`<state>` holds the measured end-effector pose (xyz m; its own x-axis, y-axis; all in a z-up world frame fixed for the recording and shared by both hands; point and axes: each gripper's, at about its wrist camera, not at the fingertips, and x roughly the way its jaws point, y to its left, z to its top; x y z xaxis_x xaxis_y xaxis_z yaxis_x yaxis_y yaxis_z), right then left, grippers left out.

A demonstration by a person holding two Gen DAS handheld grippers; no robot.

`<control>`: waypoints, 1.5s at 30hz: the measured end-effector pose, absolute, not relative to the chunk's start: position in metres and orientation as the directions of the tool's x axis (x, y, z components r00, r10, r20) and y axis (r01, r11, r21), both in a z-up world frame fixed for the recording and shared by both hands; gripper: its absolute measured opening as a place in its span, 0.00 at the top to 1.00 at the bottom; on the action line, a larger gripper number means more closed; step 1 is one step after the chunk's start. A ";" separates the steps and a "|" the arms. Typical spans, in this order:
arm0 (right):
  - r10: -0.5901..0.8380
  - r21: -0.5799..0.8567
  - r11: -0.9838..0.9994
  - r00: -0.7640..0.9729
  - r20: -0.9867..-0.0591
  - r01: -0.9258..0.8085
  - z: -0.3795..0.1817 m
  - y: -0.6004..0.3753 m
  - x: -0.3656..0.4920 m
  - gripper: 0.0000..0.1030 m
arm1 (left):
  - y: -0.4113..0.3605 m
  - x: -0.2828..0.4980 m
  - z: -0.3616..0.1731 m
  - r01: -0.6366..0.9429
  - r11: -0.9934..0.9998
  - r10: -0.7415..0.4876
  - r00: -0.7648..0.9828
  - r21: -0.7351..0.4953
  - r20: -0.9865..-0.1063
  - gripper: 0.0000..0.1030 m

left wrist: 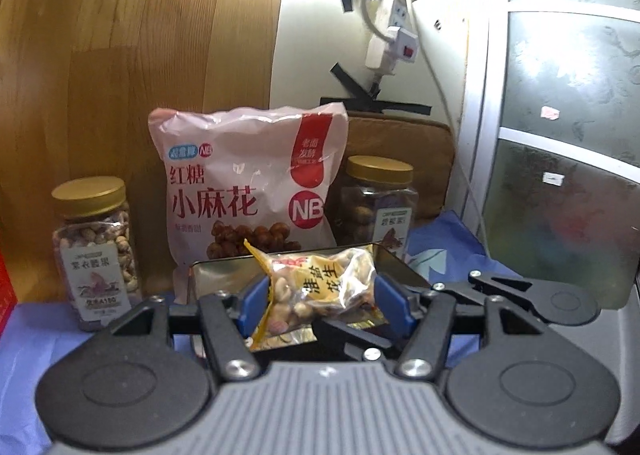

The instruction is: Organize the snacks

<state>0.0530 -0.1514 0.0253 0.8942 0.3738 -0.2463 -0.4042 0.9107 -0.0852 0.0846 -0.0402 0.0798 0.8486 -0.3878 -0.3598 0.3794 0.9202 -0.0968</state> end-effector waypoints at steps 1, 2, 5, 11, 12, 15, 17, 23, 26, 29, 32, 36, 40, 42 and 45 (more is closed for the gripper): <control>0.368 -0.084 0.913 0.896 -0.250 -0.399 0.024 -0.151 0.057 0.58 | -0.042 0.089 0.078 0.376 0.922 -0.385 0.849 -0.098 -0.361 0.45; 0.363 -0.082 0.915 0.897 -0.252 -0.394 0.022 -0.151 0.061 0.58 | -0.043 0.094 0.077 0.371 0.924 -0.380 0.851 -0.097 -0.362 0.45; 0.337 -0.090 0.925 0.905 -0.260 -0.370 0.017 -0.148 0.073 0.57 | -0.048 0.106 0.072 0.364 0.927 -0.370 0.854 -0.089 -0.366 0.45; 0.264 -0.130 0.946 0.938 -0.224 -0.297 0.014 -0.144 0.080 0.34 | -0.055 0.117 0.064 0.331 0.942 -0.329 0.869 -0.060 -0.369 0.35; 0.263 -0.132 0.947 0.942 -0.210 -0.294 0.014 -0.145 0.077 0.34 | -0.054 0.114 0.066 0.340 0.938 -0.340 0.866 -0.066 -0.366 0.35; 0.280 -0.133 0.942 0.939 -0.201 -0.309 0.014 -0.145 0.070 0.35 | -0.047 0.094 0.074 0.361 0.930 -0.361 0.878 -0.061 -0.315 0.33; 0.292 -0.127 0.939 0.935 -0.199 -0.321 0.014 -0.144 0.065 0.35 | -0.039 0.076 0.080 0.371 0.927 -0.372 0.886 -0.058 -0.276 0.31; 0.346 -0.096 0.926 0.922 -0.176 -0.366 0.016 -0.139 0.038 0.35 | 0.005 0.030 0.084 0.342 0.934 -0.357 0.904 -0.106 -0.236 0.30; 0.378 -0.076 0.915 0.908 -0.182 -0.396 0.015 -0.134 0.023 0.36 | 0.032 0.016 0.078 0.271 0.956 -0.291 0.925 -0.115 -0.243 0.30; 0.421 -0.048 0.896 0.879 -0.226 -0.441 0.011 -0.125 0.013 0.36 | 0.059 0.015 0.068 0.188 0.973 -0.220 0.935 -0.137 -0.278 0.30; 0.457 -0.003 0.878 0.842 -0.285 -0.478 0.007 -0.116 0.012 0.37 | 0.084 0.019 0.056 0.094 0.981 -0.144 0.938 -0.171 -0.314 0.30; 0.487 0.070 0.864 0.795 -0.362 -0.498 0.001 -0.104 0.016 0.43 | 0.116 0.030 0.034 -0.025 0.970 -0.072 0.919 -0.241 -0.387 0.32; 0.484 0.094 0.866 0.778 -0.401 -0.491 0.000 -0.094 0.019 0.43 | 0.135 0.041 0.019 -0.077 0.947 -0.078 0.885 -0.311 -0.458 0.32; 0.478 0.098 0.869 0.772 -0.419 -0.485 -0.001 -0.091 0.022 0.42 | 0.138 0.040 0.017 -0.068 0.943 -0.094 0.883 -0.325 -0.459 0.32; 0.492 0.136 0.861 0.734 -0.468 -0.491 -0.005 -0.083 0.033 0.42 | 0.136 0.036 0.019 -0.049 0.948 -0.102 0.890 -0.315 -0.445 0.31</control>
